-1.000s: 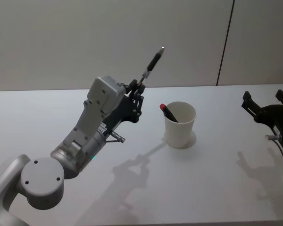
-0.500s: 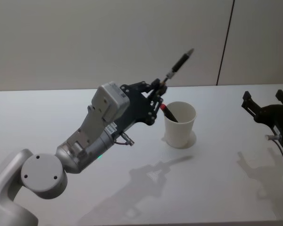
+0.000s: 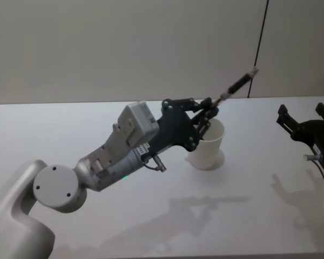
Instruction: Place the pen into the pen holder.
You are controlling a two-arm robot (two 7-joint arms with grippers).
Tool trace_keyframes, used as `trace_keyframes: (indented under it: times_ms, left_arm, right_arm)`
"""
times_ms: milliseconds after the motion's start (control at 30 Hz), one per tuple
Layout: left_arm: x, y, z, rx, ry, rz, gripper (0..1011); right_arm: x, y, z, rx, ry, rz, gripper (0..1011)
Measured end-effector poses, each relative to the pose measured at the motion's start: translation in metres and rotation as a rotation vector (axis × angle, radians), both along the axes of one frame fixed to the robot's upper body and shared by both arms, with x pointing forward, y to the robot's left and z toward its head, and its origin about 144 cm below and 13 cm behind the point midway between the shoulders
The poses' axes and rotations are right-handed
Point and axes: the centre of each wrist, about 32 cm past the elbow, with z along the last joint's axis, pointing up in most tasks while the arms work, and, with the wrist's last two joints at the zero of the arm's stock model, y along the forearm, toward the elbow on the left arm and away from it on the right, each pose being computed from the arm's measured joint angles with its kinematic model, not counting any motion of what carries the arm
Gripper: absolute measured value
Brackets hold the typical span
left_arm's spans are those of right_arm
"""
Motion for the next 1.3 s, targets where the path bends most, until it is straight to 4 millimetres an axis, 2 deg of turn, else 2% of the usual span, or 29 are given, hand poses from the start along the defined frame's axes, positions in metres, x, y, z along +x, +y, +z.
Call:
trace_keyframes:
  times_ms: [700, 967, 1300]
  left_arm:
    - [0.015, -0.009, 0.004, 0.043, -0.03, -0.123, 175]
    - [0.016, -0.01, 0.005, 0.047, -0.033, -0.135, 175]
    - [0.017, -0.01, 0.005, 0.051, -0.035, -0.143, 175]
  right_arm:
    - [-0.002, -0.003, 0.001, 0.004, -0.02, 0.034, 1002]
    - [-0.005, -0.012, 0.003, 0.012, -0.052, 0.107, 1001]
    - [-0.012, -0.031, 0.008, 0.036, -0.103, 0.241, 1001]
